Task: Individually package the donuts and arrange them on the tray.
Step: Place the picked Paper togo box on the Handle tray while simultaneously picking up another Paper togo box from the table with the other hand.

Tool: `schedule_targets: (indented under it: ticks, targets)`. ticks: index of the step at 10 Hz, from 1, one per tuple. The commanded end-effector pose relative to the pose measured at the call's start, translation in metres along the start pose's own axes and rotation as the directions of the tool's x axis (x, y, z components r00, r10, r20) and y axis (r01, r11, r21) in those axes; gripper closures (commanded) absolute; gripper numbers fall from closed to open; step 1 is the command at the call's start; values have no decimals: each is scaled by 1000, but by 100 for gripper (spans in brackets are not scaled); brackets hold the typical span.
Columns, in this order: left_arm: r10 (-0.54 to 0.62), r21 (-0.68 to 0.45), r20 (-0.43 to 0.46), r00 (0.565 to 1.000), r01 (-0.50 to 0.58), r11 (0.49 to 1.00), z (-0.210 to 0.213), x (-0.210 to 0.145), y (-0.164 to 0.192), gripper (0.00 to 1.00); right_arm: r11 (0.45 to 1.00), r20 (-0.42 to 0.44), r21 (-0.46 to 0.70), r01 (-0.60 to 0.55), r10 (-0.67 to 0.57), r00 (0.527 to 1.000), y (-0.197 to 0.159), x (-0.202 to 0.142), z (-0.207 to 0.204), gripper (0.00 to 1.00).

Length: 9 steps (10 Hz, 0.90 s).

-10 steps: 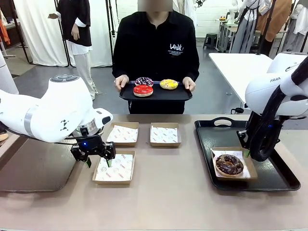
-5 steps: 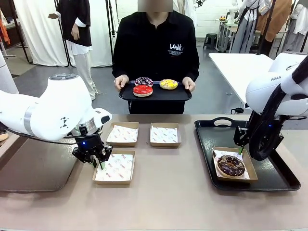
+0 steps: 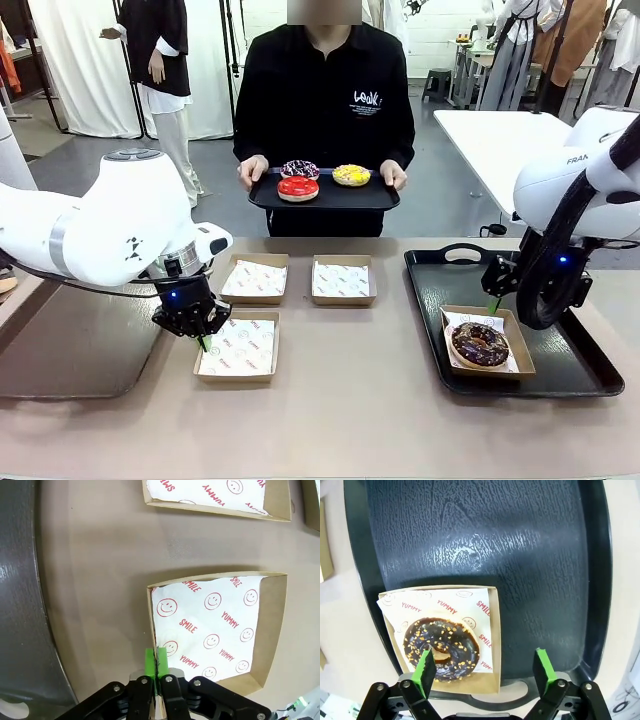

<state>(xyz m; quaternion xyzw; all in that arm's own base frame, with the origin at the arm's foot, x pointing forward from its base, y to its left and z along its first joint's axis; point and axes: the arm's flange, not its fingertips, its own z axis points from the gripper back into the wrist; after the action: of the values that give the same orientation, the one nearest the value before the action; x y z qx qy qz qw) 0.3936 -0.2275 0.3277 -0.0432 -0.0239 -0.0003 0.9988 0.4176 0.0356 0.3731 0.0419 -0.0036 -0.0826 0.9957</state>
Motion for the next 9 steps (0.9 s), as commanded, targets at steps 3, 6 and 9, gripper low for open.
schedule_targets:
  ticks: [3,6,9]
  targets:
    - [-49,-28,-50,998,48,998,53,7,-14,100,923,68,383,-34,9,998,-48,-19,55,0]
    - [-96,3,18,995,96,995,124,41,-26,100,704,97,710,15,-119,988,-138,-34,100,0]
    - [-106,17,37,994,105,994,170,81,-33,100,481,137,876,-23,-203,970,-221,-48,110,0]
